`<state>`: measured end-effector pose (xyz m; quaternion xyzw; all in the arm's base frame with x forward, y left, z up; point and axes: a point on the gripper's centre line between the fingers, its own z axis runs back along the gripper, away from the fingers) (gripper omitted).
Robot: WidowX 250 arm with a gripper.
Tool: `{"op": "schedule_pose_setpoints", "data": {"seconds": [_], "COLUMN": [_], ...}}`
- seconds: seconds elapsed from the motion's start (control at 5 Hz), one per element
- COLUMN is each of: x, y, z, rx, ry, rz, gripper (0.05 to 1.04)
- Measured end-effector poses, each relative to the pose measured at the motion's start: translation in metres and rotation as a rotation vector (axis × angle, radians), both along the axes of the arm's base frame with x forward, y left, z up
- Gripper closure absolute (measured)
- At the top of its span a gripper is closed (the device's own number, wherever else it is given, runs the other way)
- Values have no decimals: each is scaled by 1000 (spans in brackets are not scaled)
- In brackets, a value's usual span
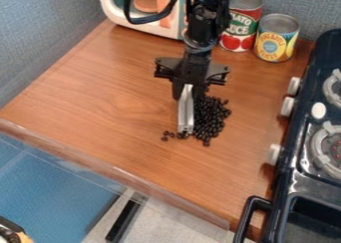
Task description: Sweep into pile
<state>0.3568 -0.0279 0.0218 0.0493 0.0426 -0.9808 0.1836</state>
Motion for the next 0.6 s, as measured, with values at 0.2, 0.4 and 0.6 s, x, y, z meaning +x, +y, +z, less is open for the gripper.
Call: {"op": "schedule_pose_setpoints", "data": {"seconds": [0.2,0.4,0.6], "x": [-2,0,4], "y": [7,28,48], "z": [4,19,41], "rx": [-29,-46,-61], "ry": [36,40,26], "rz": [-5,20,36], "gripper": [741,741,741]}}
